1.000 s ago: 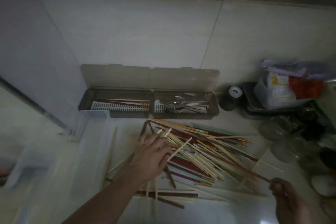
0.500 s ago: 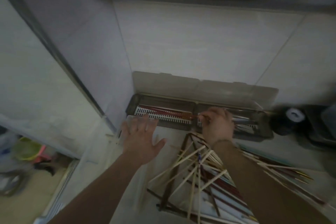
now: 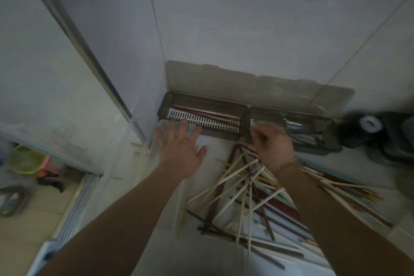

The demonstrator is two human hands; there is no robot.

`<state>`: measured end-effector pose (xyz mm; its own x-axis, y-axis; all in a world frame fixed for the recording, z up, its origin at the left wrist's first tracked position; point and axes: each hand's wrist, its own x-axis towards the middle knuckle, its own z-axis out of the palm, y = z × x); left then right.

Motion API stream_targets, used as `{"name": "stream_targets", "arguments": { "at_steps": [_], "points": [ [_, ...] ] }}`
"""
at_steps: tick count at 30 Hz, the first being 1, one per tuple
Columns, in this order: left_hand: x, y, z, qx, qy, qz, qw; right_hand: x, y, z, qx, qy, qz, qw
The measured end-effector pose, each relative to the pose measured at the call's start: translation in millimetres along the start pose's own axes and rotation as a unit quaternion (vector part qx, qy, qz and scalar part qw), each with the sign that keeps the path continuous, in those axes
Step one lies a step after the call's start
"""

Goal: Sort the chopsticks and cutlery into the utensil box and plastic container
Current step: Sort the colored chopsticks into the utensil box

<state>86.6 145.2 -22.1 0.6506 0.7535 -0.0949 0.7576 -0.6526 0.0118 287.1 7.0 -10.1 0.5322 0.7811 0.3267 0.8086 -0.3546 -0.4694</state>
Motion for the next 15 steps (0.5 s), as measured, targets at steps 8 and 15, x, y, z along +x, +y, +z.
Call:
{"name": "stream_targets", "arguments": {
  "at_steps": [8, 15],
  "points": [
    [0.0, 1.1, 5.3, -0.027, 0.016, -0.007, 0.999, -162.9, 15.0, -28.2, -0.135, -0.274, 0.14, 0.942],
    [2.0, 2.6, 3.2, 0.0, 0.004, -0.013, 1.0, -192.0, 44.2, -45.7, -0.126, -0.113, 0.244, 0.955]
  ]
}}
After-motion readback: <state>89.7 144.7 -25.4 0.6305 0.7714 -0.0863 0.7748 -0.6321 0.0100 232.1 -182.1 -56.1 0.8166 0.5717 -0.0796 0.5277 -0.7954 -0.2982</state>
